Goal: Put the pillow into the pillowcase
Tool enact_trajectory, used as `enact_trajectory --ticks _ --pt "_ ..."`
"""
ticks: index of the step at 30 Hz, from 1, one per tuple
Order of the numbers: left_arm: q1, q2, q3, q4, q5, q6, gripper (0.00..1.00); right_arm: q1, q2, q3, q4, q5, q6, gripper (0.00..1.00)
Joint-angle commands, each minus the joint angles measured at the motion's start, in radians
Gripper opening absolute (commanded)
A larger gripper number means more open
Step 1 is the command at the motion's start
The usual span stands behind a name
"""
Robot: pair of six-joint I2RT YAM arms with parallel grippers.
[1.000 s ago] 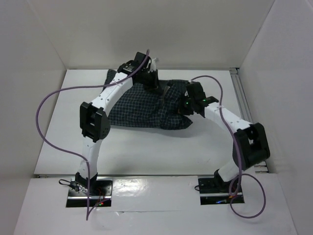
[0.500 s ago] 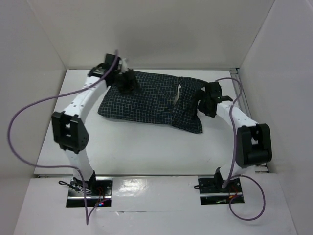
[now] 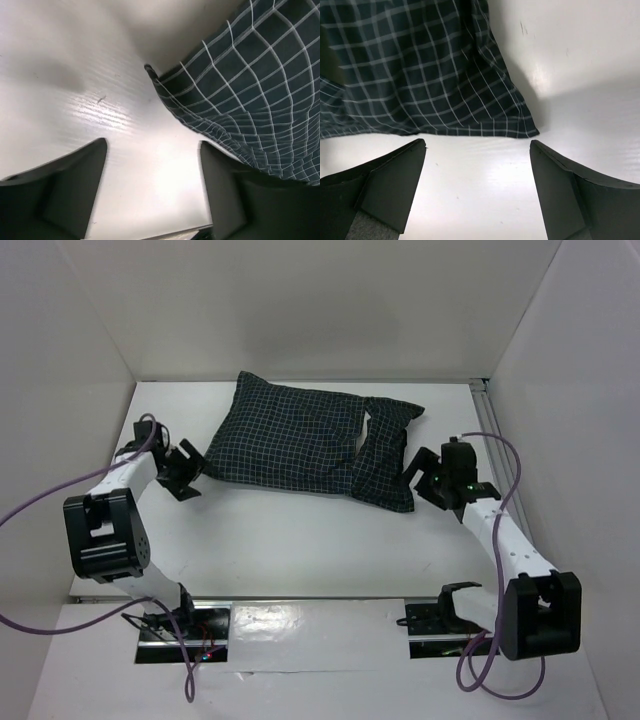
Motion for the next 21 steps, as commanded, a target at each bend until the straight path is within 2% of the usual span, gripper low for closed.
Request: enact_trajectory --ticks 1,6,8,12,14,16,17,18,19,21 --pt "0.02 -0.031 0.002 0.157 0.049 -0.049 0.91 0.002 0.018 -0.008 0.043 -0.058 0.024 0.92" --pt "0.046 0.014 -0.06 0.313 0.081 -0.073 0.96 -0.007 0.028 -0.018 0.043 -0.078 0.047 0.93" --pt "0.046 0.047 -0.071 0.389 0.09 -0.073 0.96 -0.033 0.028 -0.052 0.076 -0.16 0.081 0.93" --pt "0.024 0.147 -0.018 0.391 0.099 -0.073 0.95 -0.067 0.017 -0.118 0.148 -0.231 0.143 0.93" --pt "0.024 0.172 -0.008 0.391 0.113 -0.083 0.83 -0.067 0.017 -0.138 0.159 -0.231 0.156 0.93" --pt "0.024 0.172 -0.008 0.413 0.113 -0.093 0.65 -0.067 0.028 -0.138 0.182 -0.231 0.156 0.93" --pt "0.024 0.161 -0.018 0.422 0.113 -0.093 0.32 -0.067 0.04 -0.147 0.182 -0.218 0.156 0.93" --pt "0.024 0.161 -0.018 0.422 0.113 -0.093 0.11 -0.067 0.052 -0.147 0.182 -0.201 0.156 0.93" --pt "0.024 0.149 -0.018 0.422 0.122 -0.093 0.0 -0.067 0.052 -0.147 0.182 -0.186 0.147 0.94" --pt "0.024 0.126 -0.008 0.408 0.136 -0.093 0.0 -0.067 0.061 -0.157 0.182 -0.167 0.147 0.94"
